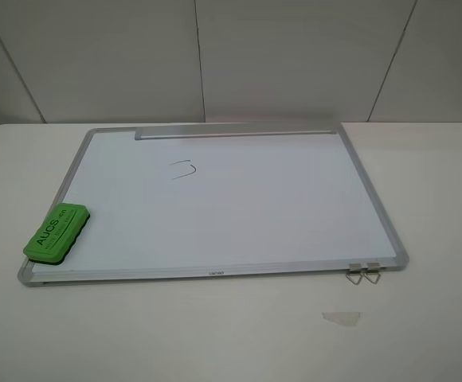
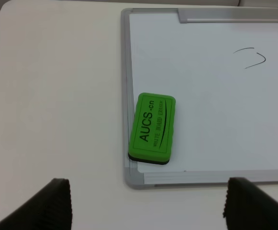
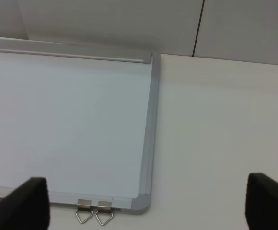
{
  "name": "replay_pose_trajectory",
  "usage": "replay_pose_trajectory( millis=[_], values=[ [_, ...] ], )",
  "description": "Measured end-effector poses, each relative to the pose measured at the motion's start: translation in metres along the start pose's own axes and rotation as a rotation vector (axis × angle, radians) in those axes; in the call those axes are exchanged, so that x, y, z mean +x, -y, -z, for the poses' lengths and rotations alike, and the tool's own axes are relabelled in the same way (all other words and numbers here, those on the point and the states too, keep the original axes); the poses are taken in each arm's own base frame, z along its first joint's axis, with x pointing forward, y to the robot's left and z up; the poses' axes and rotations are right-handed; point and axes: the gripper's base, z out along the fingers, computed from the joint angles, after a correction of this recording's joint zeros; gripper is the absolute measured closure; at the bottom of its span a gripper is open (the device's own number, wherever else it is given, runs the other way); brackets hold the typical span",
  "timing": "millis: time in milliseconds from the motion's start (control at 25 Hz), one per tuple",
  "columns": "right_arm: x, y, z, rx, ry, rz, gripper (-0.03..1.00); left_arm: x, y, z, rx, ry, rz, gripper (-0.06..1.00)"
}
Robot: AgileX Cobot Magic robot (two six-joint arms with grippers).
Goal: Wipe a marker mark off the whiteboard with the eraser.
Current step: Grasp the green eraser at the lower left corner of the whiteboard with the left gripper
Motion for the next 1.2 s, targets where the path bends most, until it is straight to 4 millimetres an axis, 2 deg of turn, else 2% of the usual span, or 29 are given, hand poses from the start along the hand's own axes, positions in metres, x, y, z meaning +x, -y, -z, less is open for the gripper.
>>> replay_pose_trajectory(
  millis=[800, 1080, 1200],
  values=[
    [0.0, 0.0, 0.0, 0.0, 0.0, 0.0, 0.15, 0.0, -0.0001, 0.0, -0.001, 0.0, 0.014, 0.28],
    [0.0, 0.0, 0.0, 0.0, 0.0, 0.0, 0.15, -0.0007, -0.0023, -0.0008, -0.025, -0.005, 0.046, 0.21],
    [0.0, 0.0, 0.0, 0.0, 0.0, 0.0, 0.15, -0.0068, -0.0021, -0.0096, -0.032, -0.077, 0.075, 0.2]
  ],
)
